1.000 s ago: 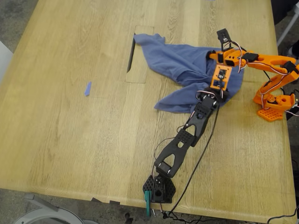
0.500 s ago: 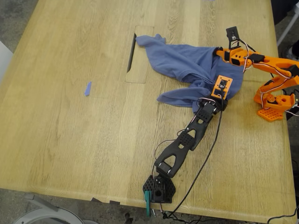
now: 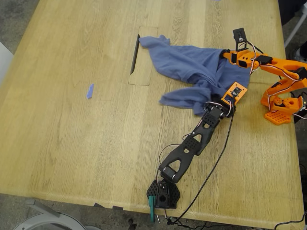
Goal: Fold a T-shirt
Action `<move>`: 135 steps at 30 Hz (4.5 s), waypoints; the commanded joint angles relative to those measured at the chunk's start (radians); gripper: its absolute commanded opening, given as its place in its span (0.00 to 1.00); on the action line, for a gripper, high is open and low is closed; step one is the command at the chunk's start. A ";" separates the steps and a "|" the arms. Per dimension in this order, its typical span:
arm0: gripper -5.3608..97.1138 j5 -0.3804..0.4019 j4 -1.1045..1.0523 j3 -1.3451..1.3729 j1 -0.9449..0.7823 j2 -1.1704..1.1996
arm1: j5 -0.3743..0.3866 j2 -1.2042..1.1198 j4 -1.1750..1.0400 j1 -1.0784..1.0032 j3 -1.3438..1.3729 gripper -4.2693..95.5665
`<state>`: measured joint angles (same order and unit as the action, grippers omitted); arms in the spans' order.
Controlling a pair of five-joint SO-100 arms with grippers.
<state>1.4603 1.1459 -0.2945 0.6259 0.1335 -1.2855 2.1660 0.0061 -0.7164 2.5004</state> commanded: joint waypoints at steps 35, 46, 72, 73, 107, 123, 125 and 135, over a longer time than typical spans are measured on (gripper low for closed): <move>0.53 -0.523 -0.060 -0.040 -0.265 -0.192 | 0.002 0.202 -0.072 0.012 0.009 0.04; 0.45 -0.675 -0.058 -0.038 -0.327 -0.207 | 0.006 0.224 -0.089 -0.012 -0.011 0.04; 0.22 -0.788 -0.067 -0.038 -0.403 -0.235 | 0.011 0.255 -0.094 -0.025 0.012 0.04; 0.21 -0.785 -0.077 -0.038 -0.405 -0.235 | 0.011 0.255 -0.095 -0.025 0.011 0.04; 0.05 -0.614 -0.107 -0.044 -0.525 0.333 | -0.020 0.494 -0.184 0.043 -0.172 0.04; 0.05 -0.598 -0.262 -0.044 -0.548 0.669 | -0.044 0.469 0.092 0.057 -0.259 0.04; 0.05 -0.595 -0.290 -0.044 -0.552 0.701 | -0.048 0.463 0.118 0.069 -0.276 0.04; 0.05 -0.560 -0.410 -0.044 -0.525 0.816 | -0.095 0.482 0.190 0.184 -0.328 0.04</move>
<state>0.8728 0.8237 -0.2991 0.1227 0.6688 -1.3683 2.6216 0.1580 -0.5446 2.2780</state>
